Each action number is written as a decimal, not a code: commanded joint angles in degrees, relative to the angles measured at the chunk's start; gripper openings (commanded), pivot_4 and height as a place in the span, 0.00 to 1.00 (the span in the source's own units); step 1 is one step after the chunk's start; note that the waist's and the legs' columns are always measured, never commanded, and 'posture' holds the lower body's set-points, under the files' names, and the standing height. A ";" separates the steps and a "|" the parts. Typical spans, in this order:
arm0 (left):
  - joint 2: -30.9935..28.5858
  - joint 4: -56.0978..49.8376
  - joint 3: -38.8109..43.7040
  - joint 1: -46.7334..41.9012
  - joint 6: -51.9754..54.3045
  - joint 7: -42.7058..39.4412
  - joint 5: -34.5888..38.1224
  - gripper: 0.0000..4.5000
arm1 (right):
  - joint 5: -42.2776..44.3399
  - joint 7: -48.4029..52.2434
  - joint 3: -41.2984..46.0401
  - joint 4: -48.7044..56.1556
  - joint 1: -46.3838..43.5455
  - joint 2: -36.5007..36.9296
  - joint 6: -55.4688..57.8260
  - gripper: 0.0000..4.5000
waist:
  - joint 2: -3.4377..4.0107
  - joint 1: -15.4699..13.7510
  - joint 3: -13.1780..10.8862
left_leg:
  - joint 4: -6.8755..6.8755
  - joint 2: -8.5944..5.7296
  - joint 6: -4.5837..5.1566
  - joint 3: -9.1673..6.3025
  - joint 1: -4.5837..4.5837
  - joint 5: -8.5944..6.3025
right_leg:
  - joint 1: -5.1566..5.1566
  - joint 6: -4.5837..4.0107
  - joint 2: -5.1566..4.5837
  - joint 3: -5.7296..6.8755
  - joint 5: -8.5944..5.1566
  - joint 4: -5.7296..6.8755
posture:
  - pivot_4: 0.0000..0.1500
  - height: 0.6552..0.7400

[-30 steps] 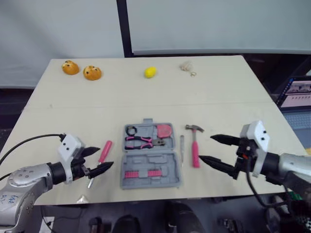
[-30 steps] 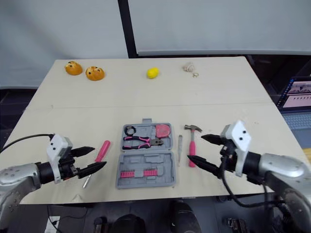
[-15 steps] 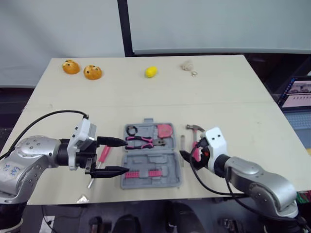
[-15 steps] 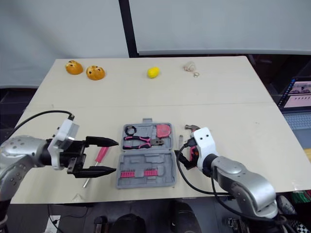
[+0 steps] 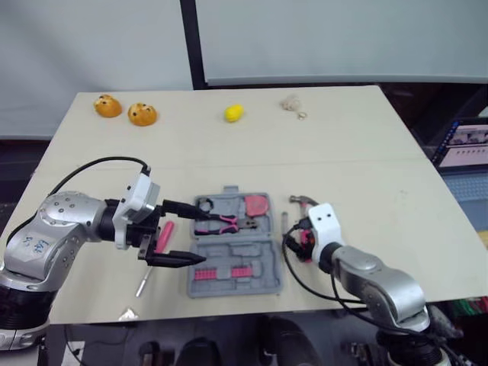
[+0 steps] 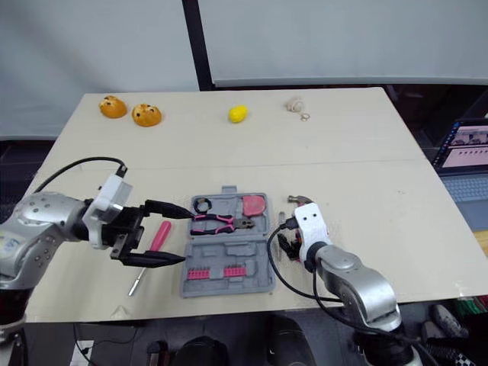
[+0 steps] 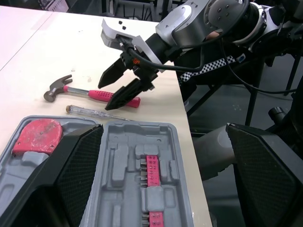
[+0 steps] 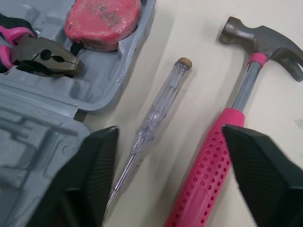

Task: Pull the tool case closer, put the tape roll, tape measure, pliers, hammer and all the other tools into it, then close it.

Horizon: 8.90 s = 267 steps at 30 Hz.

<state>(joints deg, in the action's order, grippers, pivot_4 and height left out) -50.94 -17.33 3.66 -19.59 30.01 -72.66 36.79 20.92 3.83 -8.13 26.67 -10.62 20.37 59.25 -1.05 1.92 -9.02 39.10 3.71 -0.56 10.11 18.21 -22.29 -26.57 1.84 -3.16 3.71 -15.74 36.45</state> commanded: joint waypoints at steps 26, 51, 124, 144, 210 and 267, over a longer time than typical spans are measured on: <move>0.41 2.18 -1.22 -2.06 -5.57 -1.21 -3.72 1.00 | -4.23 1.67 -0.23 -9.10 -2.29 -6.14 -2.87 0.59 | 0.00 -0.09 0.00 | 0.00 0.01 0.00 -0.02 0.01 0.01 | -0.01 0.00 0.01 -0.03 0.00 0.01 | 1.00 0.87; -12.99 11.16 9.06 13.73 -13.66 -10.12 -9.57 1.00 | 8.70 31.85 -10.59 3.24 -25.01 12.30 9.51 0.00 | 0.11 1.44 -0.10 | -0.13 0.10 -0.02 -0.04 -0.03 0.01 | -0.12 -0.15 0.02 0.06 -0.09 0.02 | 1.00 0.87; -7.48 15.13 5.67 9.34 -20.18 -4.06 -15.58 1.00 | -16.78 49.05 -17.77 -34.21 -25.80 -10.66 -38.59 0.11 | -0.04 3.05 0.00 | 0.08 0.02 -0.11 -0.11 0.66 0.28 | -0.91 -0.28 -0.28 0.60 -0.15 0.67 | 1.00 0.87; -6.72 18.57 3.08 4.89 -21.94 -4.68 -16.81 1.00 | -25.97 44.27 -23.34 -40.31 -21.12 -8.41 -26.47 0.01 | -0.07 2.78 0.03 | 0.08 0.09 -0.12 -0.13 0.54 0.29 | -0.83 -0.35 -0.35 0.46 -0.19 0.76 | 1.00 0.87; -2.01 4.38 19.13 19.45 -6.09 9.44 -3.53 1.00 | 11.87 28.67 42.45 6.12 15.61 14.47 -2.03 0.98 | -0.04 -0.04 0.04 | -0.25 0.14 -0.02 -0.31 -0.10 -0.10 | 0.07 -0.16 -0.44 0.46 -0.08 0.05 | 1.00 0.87; 0.73 3.05 -0.31 -2.92 -4.27 -3.48 -1.63 1.00 | -9.79 -0.58 15.89 0.36 2.22 -11.00 5.59 0.01 | 0.37 1.57 -0.02 | -0.19 0.10 -0.28 -0.11 -0.07 0.00 | -0.09 -0.15 0.67 -0.69 -0.04 0.10 | 1.00 0.87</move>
<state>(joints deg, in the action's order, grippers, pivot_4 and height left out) -48.93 -14.59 1.45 -23.01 26.16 -74.50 34.67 11.19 2.95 7.63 26.24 -8.05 9.61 67.11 -0.67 3.50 -9.04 38.89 3.81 -0.84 10.00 18.10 -22.30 -26.67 1.68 -2.48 3.02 -15.78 36.54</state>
